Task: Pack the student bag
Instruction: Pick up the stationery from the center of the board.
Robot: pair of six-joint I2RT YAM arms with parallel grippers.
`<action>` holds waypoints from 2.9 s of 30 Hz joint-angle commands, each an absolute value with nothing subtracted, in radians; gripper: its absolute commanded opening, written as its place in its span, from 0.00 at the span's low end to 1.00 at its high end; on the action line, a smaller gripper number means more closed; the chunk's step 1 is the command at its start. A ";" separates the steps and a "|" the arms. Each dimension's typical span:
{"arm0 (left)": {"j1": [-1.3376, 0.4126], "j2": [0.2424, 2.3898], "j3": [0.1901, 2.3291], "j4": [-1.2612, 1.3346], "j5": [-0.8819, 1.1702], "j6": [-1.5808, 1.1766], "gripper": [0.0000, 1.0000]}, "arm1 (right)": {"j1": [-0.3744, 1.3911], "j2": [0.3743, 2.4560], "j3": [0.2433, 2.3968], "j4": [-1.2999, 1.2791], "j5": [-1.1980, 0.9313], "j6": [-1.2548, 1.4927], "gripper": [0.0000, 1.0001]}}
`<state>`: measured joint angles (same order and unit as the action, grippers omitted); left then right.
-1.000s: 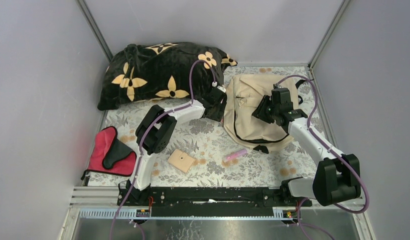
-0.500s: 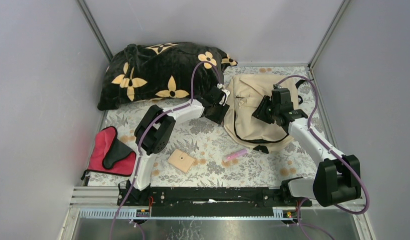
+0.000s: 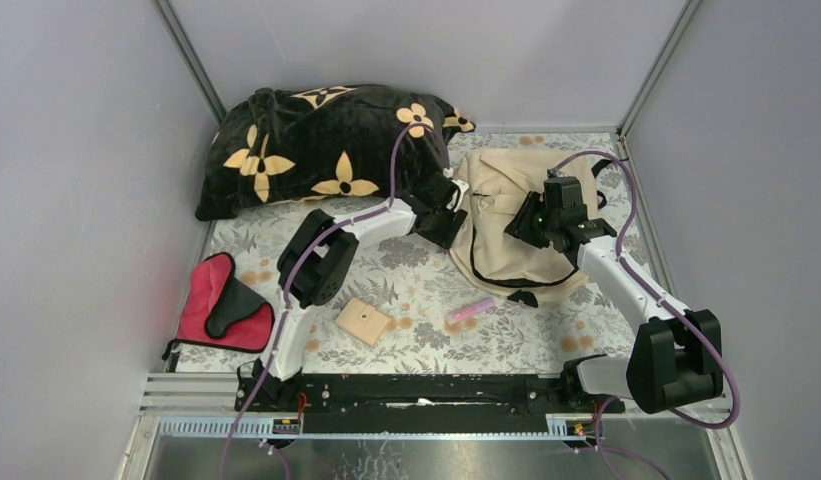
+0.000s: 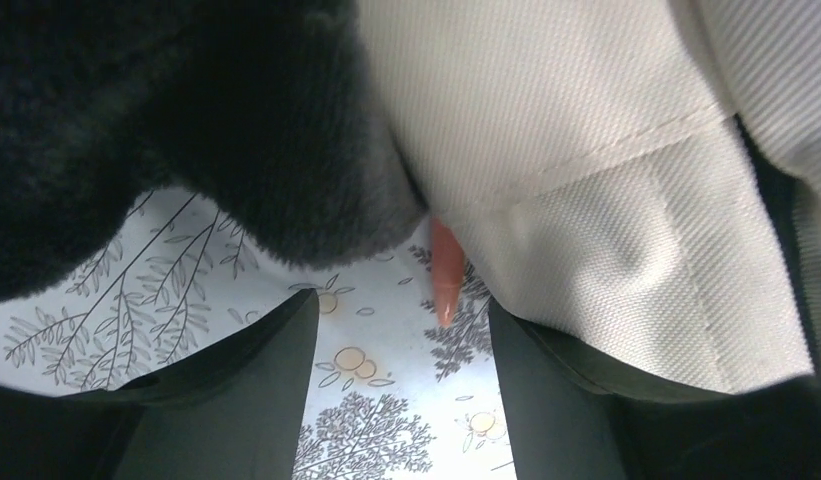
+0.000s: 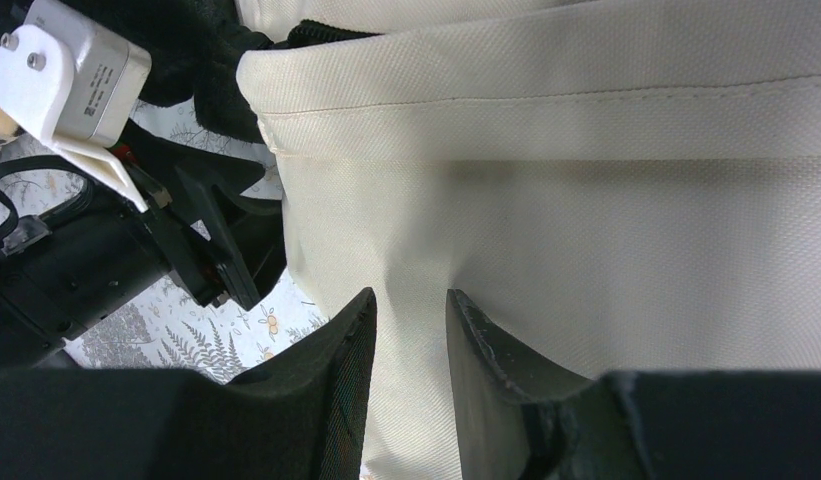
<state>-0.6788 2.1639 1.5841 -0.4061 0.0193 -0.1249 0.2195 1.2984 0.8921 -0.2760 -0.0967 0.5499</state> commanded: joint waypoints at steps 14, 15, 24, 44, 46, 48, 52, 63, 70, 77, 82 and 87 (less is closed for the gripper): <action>-0.725 2.275 1.655 -0.388 -0.110 -0.137 0.28 | 0.213 1.265 0.890 -0.276 -0.092 0.545 0.39; -0.724 2.270 1.646 -0.389 -0.110 -0.137 0.28 | 0.213 1.265 0.892 -0.276 -0.093 0.545 0.39; -0.727 2.240 1.539 -0.391 -0.063 -0.157 0.26 | 0.213 1.267 0.901 -0.274 -0.103 0.548 0.39; -0.726 1.760 1.036 -0.406 -0.014 -0.316 0.00 | 0.213 1.200 1.133 -0.346 -0.186 0.555 0.72; -0.726 1.703 1.017 -0.415 -0.005 -0.332 0.00 | 0.213 1.214 1.123 -0.340 -0.217 0.568 0.73; -0.726 1.652 1.011 -0.436 0.028 -0.342 0.00 | 0.212 1.218 1.085 -0.295 -0.284 0.602 0.73; -0.725 1.530 1.004 -0.471 0.059 -0.347 0.00 | 0.266 1.244 1.024 -0.244 -0.374 0.671 0.73; -0.719 1.385 1.005 -0.340 0.222 -0.408 0.00 | 0.354 1.345 0.908 0.039 -0.569 0.843 0.82; -0.719 1.388 1.018 -0.290 0.284 -0.442 0.00 | 0.402 1.440 0.943 0.033 -0.552 0.832 0.76; -0.719 1.376 1.022 -0.293 0.266 -0.434 0.00 | 0.435 1.505 0.950 0.073 -0.563 0.854 0.60; -0.719 1.389 1.025 -0.290 0.276 -0.442 0.00 | 0.437 1.513 0.968 0.077 -0.566 0.855 0.52; -0.719 1.385 1.027 -0.291 0.267 -0.423 0.00 | 0.437 1.542 0.959 0.137 -0.604 0.898 0.47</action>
